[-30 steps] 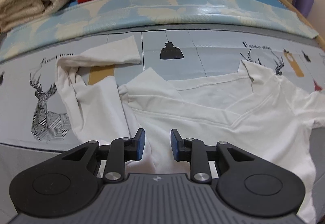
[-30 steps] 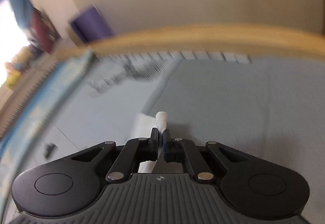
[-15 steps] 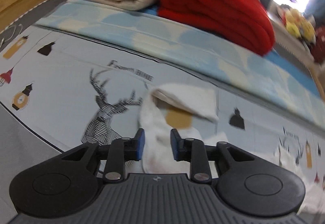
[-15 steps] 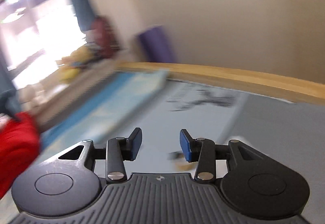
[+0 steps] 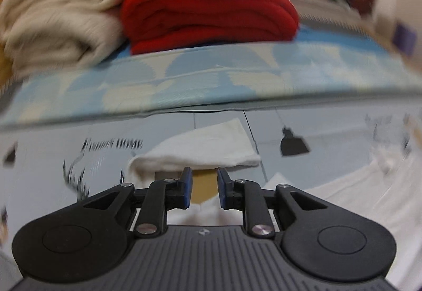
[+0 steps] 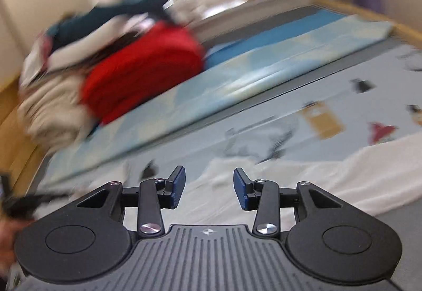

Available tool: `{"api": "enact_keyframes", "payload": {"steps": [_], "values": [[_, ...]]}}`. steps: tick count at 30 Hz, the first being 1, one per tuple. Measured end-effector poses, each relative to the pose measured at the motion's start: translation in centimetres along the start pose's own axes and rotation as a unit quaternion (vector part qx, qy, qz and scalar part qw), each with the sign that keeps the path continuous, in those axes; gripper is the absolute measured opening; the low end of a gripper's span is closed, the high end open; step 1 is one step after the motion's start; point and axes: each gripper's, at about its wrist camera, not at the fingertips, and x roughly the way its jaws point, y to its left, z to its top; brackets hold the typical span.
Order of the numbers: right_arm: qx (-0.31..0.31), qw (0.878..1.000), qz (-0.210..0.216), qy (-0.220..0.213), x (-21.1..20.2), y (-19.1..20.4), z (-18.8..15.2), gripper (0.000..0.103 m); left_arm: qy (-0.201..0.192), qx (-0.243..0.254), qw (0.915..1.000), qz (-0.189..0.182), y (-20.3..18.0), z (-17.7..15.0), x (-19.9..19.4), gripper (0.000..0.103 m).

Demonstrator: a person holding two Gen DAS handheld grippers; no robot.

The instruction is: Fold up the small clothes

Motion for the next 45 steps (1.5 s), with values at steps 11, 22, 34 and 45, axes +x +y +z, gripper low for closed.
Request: {"api": "enact_keyframes", "payload": {"steps": [11,22,34,45], "values": [[-0.057,0.997,0.006,0.046,3.5,1.3,-0.3,0.043,0.006,0.142,0.9887,0.048,-5.3,-1.4,8.8,0.052],[-0.071,0.995,0.0,0.066,5.0,1.2,-0.9,0.043,0.034,0.189,0.9789,0.072,-6.8,-1.1,11.8,0.004],[-0.084,0.995,0.002,0.06,5.1,2.2,-0.6,0.043,-0.081,-0.152,0.9725,0.156,13.7,1.1,-7.3,0.003],[-0.089,0.994,0.025,0.053,3.5,4.3,-1.0,0.043,-0.013,-0.337,0.9115,0.235,26.0,-10.2,-12.8,0.002]]}}
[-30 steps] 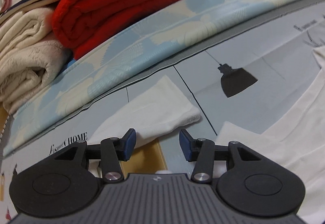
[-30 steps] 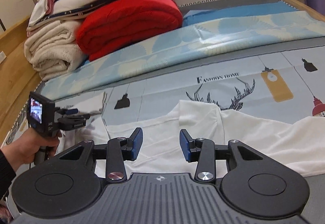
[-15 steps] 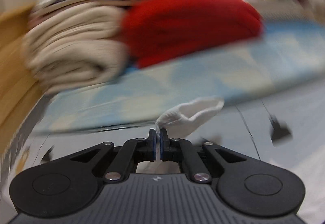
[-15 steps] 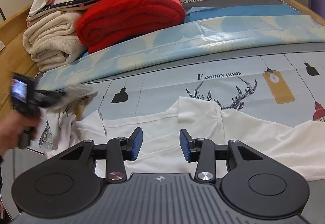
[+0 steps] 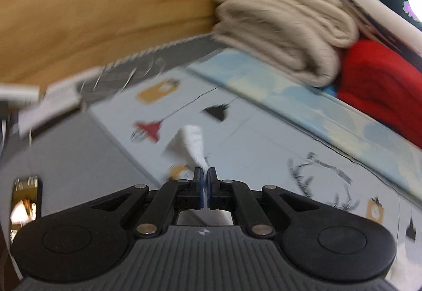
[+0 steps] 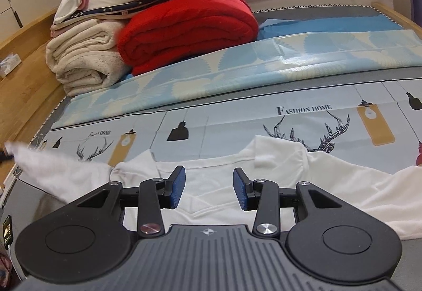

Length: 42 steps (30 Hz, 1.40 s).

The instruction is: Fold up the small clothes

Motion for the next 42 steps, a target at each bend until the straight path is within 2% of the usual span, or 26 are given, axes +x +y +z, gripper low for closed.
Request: {"api": "enact_keyframes", "payload": {"steps": [4,6,8,9,10,11,13,14,15,17,19,20,22,24,25,29,31,33,35,36,37,41,42], "values": [[-0.003,1.0,-0.003,0.0,-0.6,0.1,-0.5,0.043,0.01,-0.047,0.998,0.041,3.8,0.1,0.9,0.002],[-0.004,1.0,-0.011,0.0,-0.8,-0.3,-0.6,0.043,-0.004,-0.066,0.9966,0.048,5.0,0.5,0.1,0.002],[0.0,1.0,-0.022,0.002,-0.8,-0.9,-0.8,0.043,-0.036,-0.067,0.9949,0.066,5.4,1.3,-0.6,0.002],[0.004,1.0,-0.029,0.004,-0.7,-1.2,-0.8,0.043,-0.035,-0.068,0.9942,0.075,5.5,1.4,-0.6,0.002],[0.01,0.999,-0.034,0.005,-0.6,-1.6,-0.9,0.043,-0.019,-0.074,0.9932,0.088,5.6,1.5,-0.3,0.003],[0.017,0.999,-0.039,0.006,-0.5,-2.0,-0.9,0.043,0.018,-0.09,0.9904,0.103,6.0,1.4,0.5,0.003],[0.025,0.999,-0.048,0.007,-0.2,-2.6,-0.8,0.043,0.082,-0.125,0.9829,0.107,6.5,0.9,1.5,0.004],[0.024,0.998,-0.054,0.006,0.0,-2.9,-0.7,0.043,0.09,-0.133,0.9809,0.11,6.0,0.8,1.3,0.004],[0.024,0.998,-0.061,0.004,0.1,-3.2,-0.5,0.043,0.083,-0.123,0.9825,0.113,5.2,0.8,0.8,0.005],[0.026,0.997,-0.074,0.0,0.5,-4.0,0.0,0.043,0.039,-0.066,0.9906,0.113,1.8,1.2,-1.0,0.011],[0.034,0.995,-0.093,-0.006,1.0,-5.2,0.6,0.043,0.0,-0.016,0.996,0.088,-2.1,1.5,-2.2,0.02],[0.038,0.994,-0.1,-0.007,1.3,-5.8,0.9,0.043,-0.01,0.012,0.9987,0.048,-4.4,1.2,-2.7,0.022],[0.043,0.993,-0.111,-0.009,2.3,-7.2,1.4,0.043,-0.006,0.059,0.9978,-0.032,-7.9,0.2,-2.6,0.025],[0.036,0.992,-0.117,-0.006,3.9,-8.3,1.6,0.043,0.0,0.11,0.9887,-0.102,-11.9,-1.8,-2.7,0.025],[0.03,0.992,-0.119,-0.002,4.8,-8.9,1.6,0.043,0.003,0.139,0.9814,-0.132,-14.0,-3.1,-2.7,0.025],[0.023,0.992,-0.123,0.019,8.1,-11.0,1.2,0.043,0.062,0.239,0.9387,-0.241,-21.5,-8.9,-2.2,0.025],[0.02,0.992,-0.119,0.032,9.6,-11.9,1.0,0.043,0.089,0.279,0.9164,-0.273,-24.2,-11.2,-2.2,0.025],[0.009,0.993,-0.112,0.042,10.9,-12.4,0.7,0.043,0.099,0.315,0.9007,-0.283,-26.3,-13.4,-2.4,0.03],[-0.004,0.993,-0.109,0.05,12.0,-12.8,0.6,0.043,0.102,0.337,0.8934,-0.279,-27.8,-15.0,-2.2,0.048],[-0.011,0.993,-0.107,0.051,12.5,-13.0,0.5,0.044,0.103,0.342,0.894,-0.271,-28.3,-15.5,-1.9,0.061],[-0.017,0.993,-0.106,0.051,12.9,-13.2,0.3,0.045,0.102,0.345,0.8951,-0.263,-28.6,-15.7,-1.4,0.065],[-0.047,0.992,-0.103,0.054,14.1,-14.0,0.2,0.049,0.11,0.364,0.896,-0.23,-29.8,-16.0,0.7,0.065],[-0.049,0.992,-0.104,0.053,14.3,-14.2,0.3,0.053,0.114,0.362,0.8957,-0.232,-30.2,-15.8,1.6,0.058]]}}
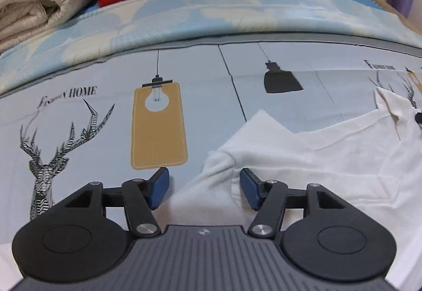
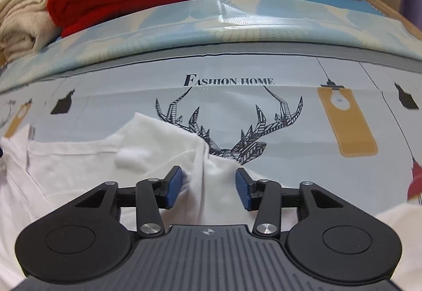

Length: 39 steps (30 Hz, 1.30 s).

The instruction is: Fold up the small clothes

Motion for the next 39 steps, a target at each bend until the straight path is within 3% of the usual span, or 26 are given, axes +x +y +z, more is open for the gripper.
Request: {"api": "enact_keyframes", "payload": {"steps": [1,2,6,7,11,16,21,23,24,25,26,27,29,30,32,35,38,39], "values": [[-0.001,1.0,0.001,0.0,0.2,-0.2,0.1,0.054,0.0,-0.001,1.0,-0.008,0.2,0.3,0.6,0.04],[-0.003,1.0,0.004,0.001,0.3,-0.3,0.2,0.055,0.001,0.003,0.9998,-0.019,0.3,0.5,0.9,0.032],[-0.03,0.999,0.037,0.013,0.6,-0.8,0.4,0.055,-0.011,0.028,0.9993,-0.021,-0.3,1.2,1.5,0.017],[-0.034,0.998,0.054,0.019,0.6,-1.0,0.5,0.055,-0.012,0.026,0.9993,-0.023,-0.1,1.4,1.6,0.008],[-0.053,0.993,0.098,0.037,0.2,-2.0,0.5,0.054,-0.01,-0.001,0.9994,-0.032,1.3,1.9,1.9,0.008],[-0.051,0.995,0.083,0.026,0.3,-2.6,0.4,0.052,-0.014,0.016,0.9992,-0.033,1.0,1.7,1.9,0.009],[-0.061,0.995,0.073,0.026,0.4,-2.2,0.6,0.052,-0.002,0.009,0.9994,-0.034,1.4,1.7,2.2,0.023],[-0.08,0.994,0.067,0.03,0.6,-1.8,0.3,0.052,0.008,0.012,0.9991,-0.039,1.6,1.7,2.4,0.023],[-0.09,0.993,0.062,0.031,0.6,-1.6,0.3,0.052,0.008,0.012,0.9991,-0.04,1.6,1.7,2.4,0.021],[-0.101,0.993,0.058,0.031,0.7,-1.2,0.2,0.053,0.008,0.011,0.9989,-0.045,1.7,1.7,2.5,0.01],[-0.113,0.992,0.054,0.03,0.7,-0.9,0.2,0.053,0.008,0.011,0.9986,-0.051,1.5,1.8,2.5,0.01],[-0.119,0.991,0.055,0.029,0.7,-0.7,0.3,0.05,0.003,0.021,0.9988,-0.045,1.2,1.8,2.5,0.008],[-0.115,0.99,0.081,0.027,0.7,-0.6,0.5,0.025,-0.015,0.046,0.9984,-0.03,0.4,1.8,2.4,0.006],[-0.109,0.99,0.089,0.026,0.6,-0.6,0.7,0.007,-0.031,0.05,0.9981,-0.018,0.2,2.0,2.2,0.006],[-0.113,0.99,0.08,0.014,0.3,-0.3,1.2,0.006,-0.067,0.055,0.996,0.022,-0.3,2.6,1.6,0.006],[-0.1,0.993,0.061,-0.033,-0.8,-0.4,2.3,0.005,-0.113,0.05,0.9913,0.046,-0.8,3.5,0.8,0.006],[-0.071,0.992,-0.029,-0.098,-1.7,-0.4,3.3,0.004,-0.114,0.02,0.9911,0.066,-0.6,4.4,0.8,0.014],[-0.052,0.993,-0.038,-0.103,-1.7,-0.6,3.5,0.004,-0.109,0.013,0.9913,0.073,-0.5,4.5,0.7,0.016]]}}
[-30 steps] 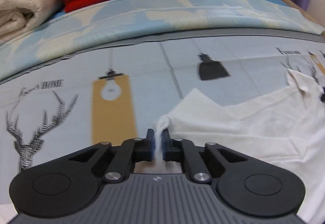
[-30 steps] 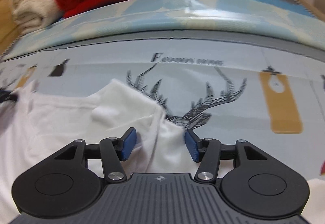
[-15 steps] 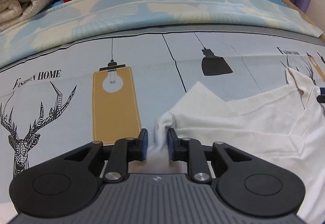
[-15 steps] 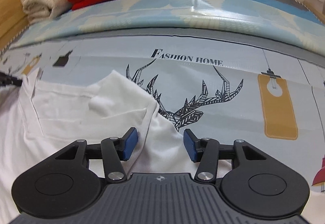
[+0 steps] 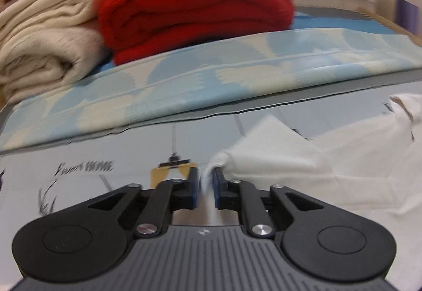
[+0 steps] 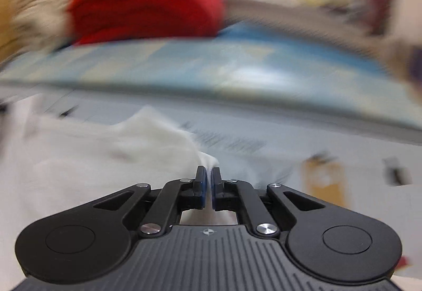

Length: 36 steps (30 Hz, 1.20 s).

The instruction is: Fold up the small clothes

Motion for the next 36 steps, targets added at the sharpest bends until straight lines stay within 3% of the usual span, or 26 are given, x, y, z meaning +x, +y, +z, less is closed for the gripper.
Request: {"api": "enact_keyframes", "payload": {"steps": [3,7,12,16,18,19,22,28,31,36], "values": [[0.01,1.0,-0.012,0.026,-0.1,-0.2,0.1,0.011,-0.009,-0.003,0.9999,-0.013,0.5,0.3,-1.6,0.017],[0.007,1.0,0.015,0.024,-2.7,-0.5,-0.1,0.025,-0.012,0.005,0.9992,-0.037,1.0,-0.4,-4.3,0.017],[0.0,0.995,0.072,0.068,-6.8,0.6,-2.2,0.034,0.036,-0.02,0.993,-0.111,0.9,-3.7,-7.4,0.017],[-0.026,0.982,0.119,0.142,-9.9,3.0,-6.2,0.044,0.115,-0.003,0.9795,-0.165,0.0,-8.7,-9.1,0.017],[-0.056,0.975,0.124,0.176,-11.5,4.4,-8.6,0.044,0.16,0.029,0.9736,-0.161,-0.4,-11.7,-9.9,0.017],[-0.068,0.971,0.121,0.193,-12.1,5.0,-9.8,0.044,0.189,0.051,0.9706,-0.14,-0.6,-13.6,-10.3,0.017],[-0.089,0.963,0.085,0.24,-14.0,5.8,-13.4,0.045,0.181,0.053,0.9751,-0.118,-0.2,-16.5,-13.0,0.019],[-0.029,0.968,0.037,0.248,-20.1,5.0,-17.1,0.046,0.196,-0.04,0.9742,-0.105,1.8,-20.3,-18.4,0.021],[-0.011,0.965,0.037,0.259,-22.7,5.3,-19.2,0.046,0.23,-0.075,0.964,-0.11,1.6,-22.7,-20.3,0.027],[0.001,0.957,0.037,0.287,-25.9,6.2,-22.2,0.048,0.275,-0.149,0.9447,-0.1,2.5,-25.9,-22.7,0.027]]}}
